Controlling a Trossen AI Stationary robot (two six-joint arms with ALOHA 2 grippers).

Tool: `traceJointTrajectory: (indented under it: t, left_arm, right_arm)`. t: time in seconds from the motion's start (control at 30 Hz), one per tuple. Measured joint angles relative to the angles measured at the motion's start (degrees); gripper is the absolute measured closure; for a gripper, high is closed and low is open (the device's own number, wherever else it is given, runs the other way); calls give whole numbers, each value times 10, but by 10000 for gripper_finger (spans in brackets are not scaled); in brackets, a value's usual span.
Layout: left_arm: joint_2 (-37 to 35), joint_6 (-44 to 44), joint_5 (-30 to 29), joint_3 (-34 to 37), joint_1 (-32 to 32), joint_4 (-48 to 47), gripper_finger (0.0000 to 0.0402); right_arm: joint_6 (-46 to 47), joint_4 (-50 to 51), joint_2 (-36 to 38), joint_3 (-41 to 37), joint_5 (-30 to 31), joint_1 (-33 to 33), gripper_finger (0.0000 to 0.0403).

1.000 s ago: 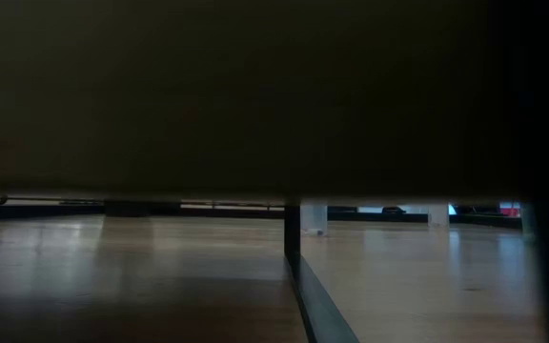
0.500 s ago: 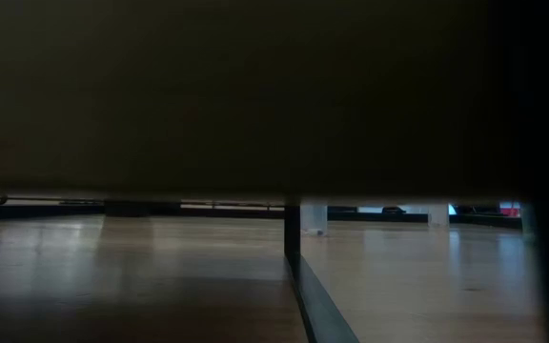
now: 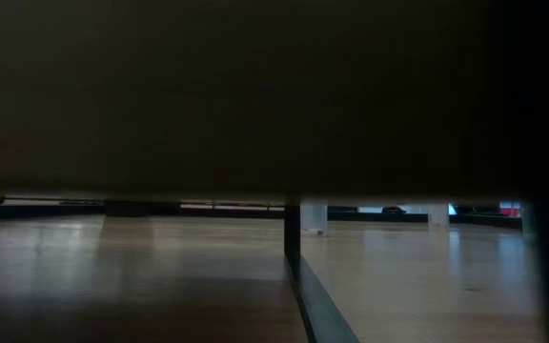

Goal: Pick and place medicine bottles onto shelf by color
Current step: Put the bottom transparent pill bottle on the shelf

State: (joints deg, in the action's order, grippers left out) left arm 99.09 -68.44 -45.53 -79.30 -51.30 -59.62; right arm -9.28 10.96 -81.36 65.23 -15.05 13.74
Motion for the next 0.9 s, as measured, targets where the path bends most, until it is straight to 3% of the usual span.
traceJointTrajectory:
  t: [0.17, 0.37, 0.67, 0.9]
  left_arm:
    - [-15, 0, 8, 0, 17, -35, 201]
    - [-30, -5, 23, 0, 23, -13, 201]
    - [-32, -5, 14, 0, 11, 24, 202]
    - [-32, -4, -8, 0, 9, 23, 204]
  right_arm:
    - [0, 0, 0, 0, 0, 0, 175]
    - [1, -1, 0, 0, 0, 0, 175]
    - [119, 0, 0, 0, 0, 0, 175]
    - [135, 16, 0, 0, 0, 0, 175]
